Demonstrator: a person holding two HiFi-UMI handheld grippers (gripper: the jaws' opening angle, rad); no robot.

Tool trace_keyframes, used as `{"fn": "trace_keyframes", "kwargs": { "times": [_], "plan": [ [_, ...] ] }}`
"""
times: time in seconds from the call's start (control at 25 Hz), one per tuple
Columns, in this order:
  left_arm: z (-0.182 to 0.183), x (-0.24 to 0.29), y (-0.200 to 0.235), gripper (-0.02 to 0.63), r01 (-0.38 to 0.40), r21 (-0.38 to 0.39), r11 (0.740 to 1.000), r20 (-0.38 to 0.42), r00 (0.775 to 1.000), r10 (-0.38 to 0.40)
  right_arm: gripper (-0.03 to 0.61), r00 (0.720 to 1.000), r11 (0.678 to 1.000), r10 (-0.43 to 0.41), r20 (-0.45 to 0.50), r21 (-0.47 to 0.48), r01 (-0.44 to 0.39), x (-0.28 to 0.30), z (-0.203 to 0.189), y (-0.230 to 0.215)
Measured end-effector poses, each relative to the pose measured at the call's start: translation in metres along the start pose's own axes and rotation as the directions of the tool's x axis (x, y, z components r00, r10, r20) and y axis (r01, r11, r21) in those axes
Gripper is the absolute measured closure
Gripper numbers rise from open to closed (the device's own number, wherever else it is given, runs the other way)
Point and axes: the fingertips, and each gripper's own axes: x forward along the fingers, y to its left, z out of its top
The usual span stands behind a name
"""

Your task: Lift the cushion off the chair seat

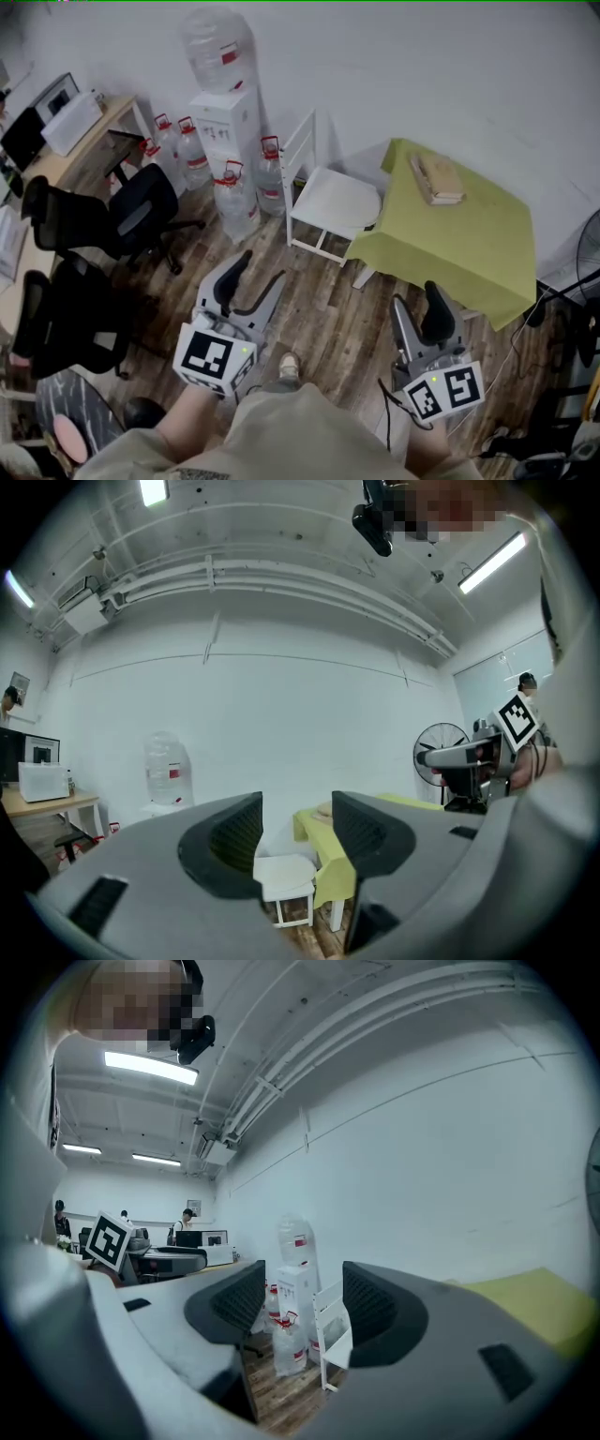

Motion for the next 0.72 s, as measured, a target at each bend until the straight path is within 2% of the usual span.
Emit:
{"fn": "trace_keyframes", "kwargs": {
  "times": [0.32, 0.72],
  "plan": [
    [0.002, 0.047, 0.060, 0.389, 0.011, 0.001, 1.000, 0.020, 1.000, -0.011, 0.319, 0.999, 0.999, -0.033, -0.012, 0.014, 0.034, 0.073, -0.008, -0.005],
    [-0.025, 0.114, 0.098, 0.388, 0.031, -0.030, 0.999, -0.041, 0.999, -0.032, 0.319, 0.997, 0.998, -0.060, -0.057, 0.029, 0.062, 0.145, -0.030, -0.043]
  ]
}}
